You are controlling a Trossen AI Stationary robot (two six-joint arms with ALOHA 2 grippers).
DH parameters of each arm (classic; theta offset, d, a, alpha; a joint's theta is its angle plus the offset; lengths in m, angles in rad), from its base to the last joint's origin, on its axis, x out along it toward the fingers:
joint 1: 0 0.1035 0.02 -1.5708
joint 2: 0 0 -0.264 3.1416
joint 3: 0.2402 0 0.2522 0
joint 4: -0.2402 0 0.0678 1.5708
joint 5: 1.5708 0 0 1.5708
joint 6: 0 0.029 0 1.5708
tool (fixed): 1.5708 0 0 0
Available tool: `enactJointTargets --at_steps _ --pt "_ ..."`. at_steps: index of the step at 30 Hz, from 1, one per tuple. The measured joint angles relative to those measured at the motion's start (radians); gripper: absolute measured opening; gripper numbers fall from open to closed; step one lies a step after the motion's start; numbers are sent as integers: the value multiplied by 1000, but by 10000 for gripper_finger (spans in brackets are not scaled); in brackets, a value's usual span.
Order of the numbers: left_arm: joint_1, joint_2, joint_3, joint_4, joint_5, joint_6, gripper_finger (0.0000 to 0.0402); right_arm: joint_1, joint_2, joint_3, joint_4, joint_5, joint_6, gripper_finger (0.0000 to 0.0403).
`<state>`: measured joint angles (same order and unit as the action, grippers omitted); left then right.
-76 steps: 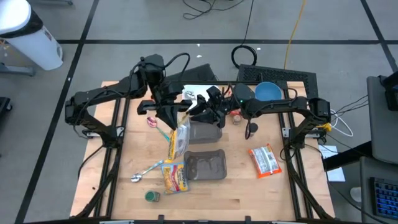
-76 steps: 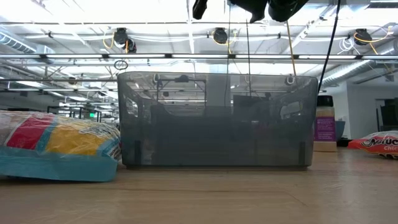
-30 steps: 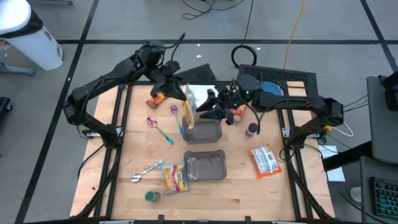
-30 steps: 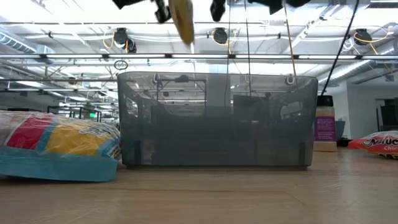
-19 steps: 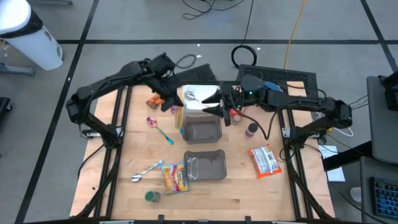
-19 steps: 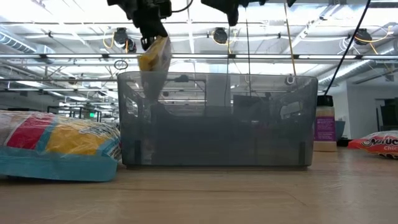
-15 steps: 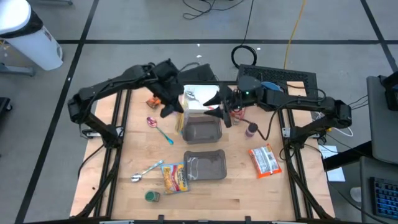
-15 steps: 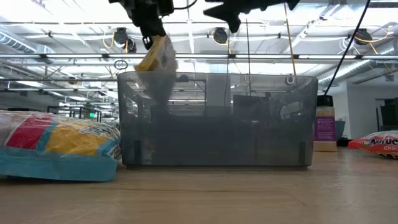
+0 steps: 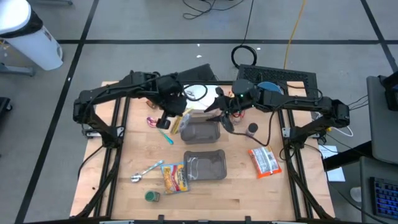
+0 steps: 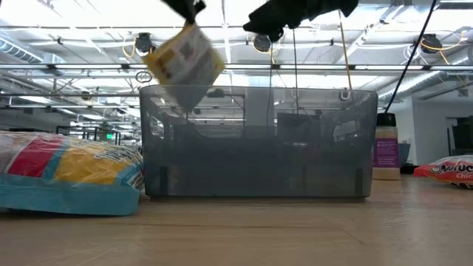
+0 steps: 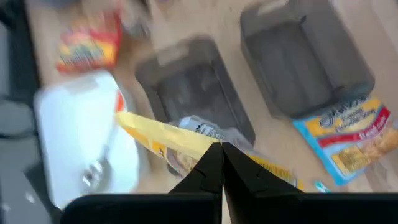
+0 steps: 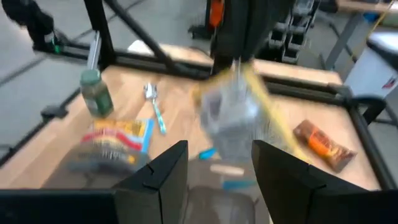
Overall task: Pick & Place Food Item
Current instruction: Put the yellow noodle pack into the top black bin
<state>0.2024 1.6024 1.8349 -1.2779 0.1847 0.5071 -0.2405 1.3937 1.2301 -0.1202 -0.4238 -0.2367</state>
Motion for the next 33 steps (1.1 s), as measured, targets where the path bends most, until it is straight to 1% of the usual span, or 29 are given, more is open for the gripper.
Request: enactJointTargets --at_steps 3,5,7,10,13,18,22,33 --pt "-27 57 133 -64 -7 32 6 0 25 5 56 1 -34 171" --pt "-38 110 217 -117 -6 48 3 -2 29 1 58 2 -35 171" --pt "-48 164 294 -173 -10 66 4 -2 30 1 107 3 -38 171" --pt "-56 239 387 -251 -11 98 4 -2 26 3 126 4 -41 171" --pt "-64 298 445 -292 -12 117 4 -2 30 2 106 18 -42 171" --pt "-68 310 458 -292 -11 138 3 -2 28 3 69 19 -63 171" --pt "-68 309 460 -292 -11 138 5 -2 29 2 72 19 -65 171" --pt "-67 309 460 -293 -3 77 4 -10 44 3 99 27 -104 171"
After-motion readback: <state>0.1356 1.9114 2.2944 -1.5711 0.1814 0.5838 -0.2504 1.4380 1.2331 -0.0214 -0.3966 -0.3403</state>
